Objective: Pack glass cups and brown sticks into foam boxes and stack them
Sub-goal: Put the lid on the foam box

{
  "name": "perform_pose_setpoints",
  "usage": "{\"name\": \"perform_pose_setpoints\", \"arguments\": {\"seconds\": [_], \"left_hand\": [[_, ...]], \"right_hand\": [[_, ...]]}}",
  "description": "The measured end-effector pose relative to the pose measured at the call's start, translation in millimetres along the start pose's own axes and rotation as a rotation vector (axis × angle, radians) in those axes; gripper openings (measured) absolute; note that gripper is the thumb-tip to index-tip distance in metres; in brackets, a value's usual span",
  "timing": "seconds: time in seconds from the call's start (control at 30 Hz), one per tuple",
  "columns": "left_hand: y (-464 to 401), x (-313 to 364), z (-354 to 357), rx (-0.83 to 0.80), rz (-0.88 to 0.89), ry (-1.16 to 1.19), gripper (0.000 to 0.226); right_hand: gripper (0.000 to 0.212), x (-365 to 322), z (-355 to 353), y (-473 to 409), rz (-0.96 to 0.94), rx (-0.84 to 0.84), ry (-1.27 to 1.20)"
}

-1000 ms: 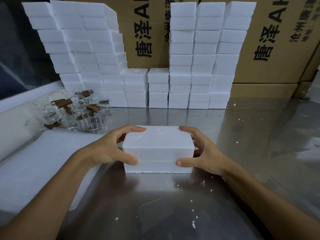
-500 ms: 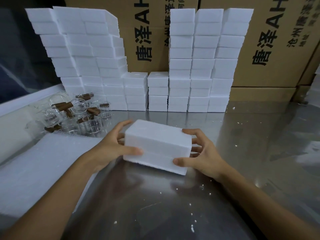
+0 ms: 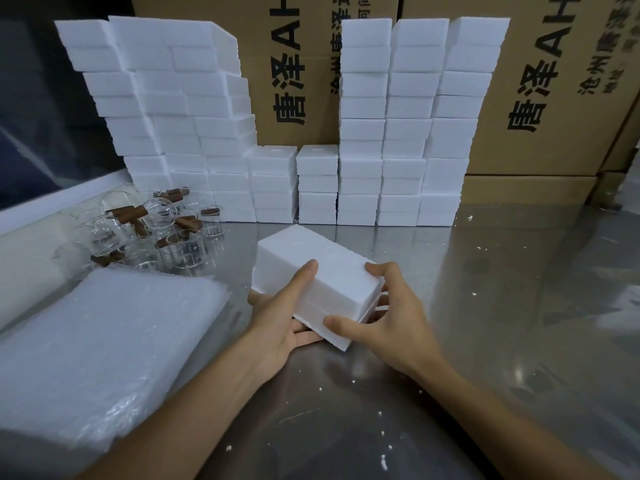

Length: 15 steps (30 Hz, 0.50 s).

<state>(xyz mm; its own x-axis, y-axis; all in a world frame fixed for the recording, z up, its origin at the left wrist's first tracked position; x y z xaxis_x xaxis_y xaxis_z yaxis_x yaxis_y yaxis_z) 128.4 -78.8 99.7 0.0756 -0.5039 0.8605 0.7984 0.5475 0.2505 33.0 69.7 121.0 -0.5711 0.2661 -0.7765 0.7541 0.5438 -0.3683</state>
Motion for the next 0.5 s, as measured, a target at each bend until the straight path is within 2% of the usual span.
{"name": "perform_pose_setpoints", "arguments": {"seconds": [0.1, 0.2, 0.33, 0.43, 0.5], "left_hand": [[-2, 4, -7, 0.06, 0.017, -0.056, 0.076], [-7, 10, -17, 0.093, 0.019, -0.129, 0.071], [-14, 11, -21, 0.027, -0.031, -0.151, 0.068], [-21, 11, -22, -0.042, -0.031, -0.178, 0.062], [-27, 19, -30, 0.009, 0.101, -0.254, 0.045]], "right_hand": [[0.099, -15, -1, 8, -0.13, -0.011, 0.178], [0.105, -37, 3, 16, -0.364, -0.06, 0.402], [0.079, -66, 10, 25, -0.689, 0.083, 0.575], [0.08, -66, 18, 21, -0.706, 0.12, 0.571], [0.081, -64, 18, 12, -0.698, 0.144, 0.575]]}}
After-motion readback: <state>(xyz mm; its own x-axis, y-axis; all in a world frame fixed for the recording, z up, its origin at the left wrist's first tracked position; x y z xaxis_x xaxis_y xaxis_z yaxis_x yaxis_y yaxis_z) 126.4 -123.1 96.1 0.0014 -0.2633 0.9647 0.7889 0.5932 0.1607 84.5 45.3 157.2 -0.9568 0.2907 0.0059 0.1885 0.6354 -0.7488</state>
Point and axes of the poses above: each hand's wrist, its own y-axis away from the middle knuckle, its own z-axis out of the palm, x = y × z, the point moved 8 cm from there along -y, towards the middle knuckle, and after that the axes turned 3 degrees about -x, right-handed, at the moved point
